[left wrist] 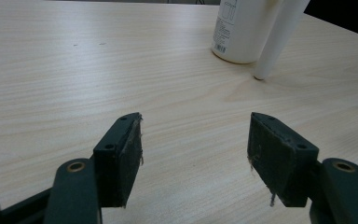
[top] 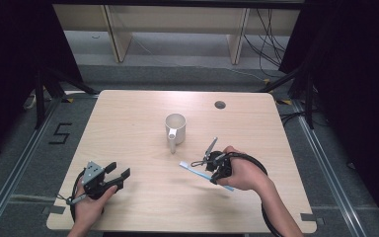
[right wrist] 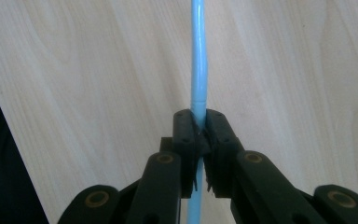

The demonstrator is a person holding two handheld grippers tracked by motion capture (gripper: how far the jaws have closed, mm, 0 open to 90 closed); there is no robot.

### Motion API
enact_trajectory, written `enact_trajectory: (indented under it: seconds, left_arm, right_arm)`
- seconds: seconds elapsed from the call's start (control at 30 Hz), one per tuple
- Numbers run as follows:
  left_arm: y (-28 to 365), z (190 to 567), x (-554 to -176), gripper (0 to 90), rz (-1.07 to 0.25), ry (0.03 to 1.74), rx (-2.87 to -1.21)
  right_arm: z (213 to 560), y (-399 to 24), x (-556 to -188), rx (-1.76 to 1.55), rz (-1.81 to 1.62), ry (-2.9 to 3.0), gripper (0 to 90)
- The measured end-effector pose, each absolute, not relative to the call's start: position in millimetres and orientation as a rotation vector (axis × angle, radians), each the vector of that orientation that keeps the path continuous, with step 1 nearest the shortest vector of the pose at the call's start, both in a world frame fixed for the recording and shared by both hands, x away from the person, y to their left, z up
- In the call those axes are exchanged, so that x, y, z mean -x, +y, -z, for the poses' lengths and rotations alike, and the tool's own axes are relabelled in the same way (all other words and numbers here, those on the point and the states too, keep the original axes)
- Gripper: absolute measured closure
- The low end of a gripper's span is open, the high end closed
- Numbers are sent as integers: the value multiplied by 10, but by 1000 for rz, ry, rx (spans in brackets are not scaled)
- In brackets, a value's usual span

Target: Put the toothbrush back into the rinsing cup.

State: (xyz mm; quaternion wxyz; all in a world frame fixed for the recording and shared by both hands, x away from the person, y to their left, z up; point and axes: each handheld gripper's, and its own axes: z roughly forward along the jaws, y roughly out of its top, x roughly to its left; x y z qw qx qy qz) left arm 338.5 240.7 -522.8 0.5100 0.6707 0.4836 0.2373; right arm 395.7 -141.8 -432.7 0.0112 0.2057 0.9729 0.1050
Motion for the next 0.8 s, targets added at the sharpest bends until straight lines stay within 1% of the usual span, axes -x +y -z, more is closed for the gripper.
enact_trajectory:
  seconds: [0.8]
  left_arm:
    - [2408,5228,-3386,349,-571,1164,-1615]
  right_arm:
    - [4240,-1444,-3997,-619,-472,2942,843]
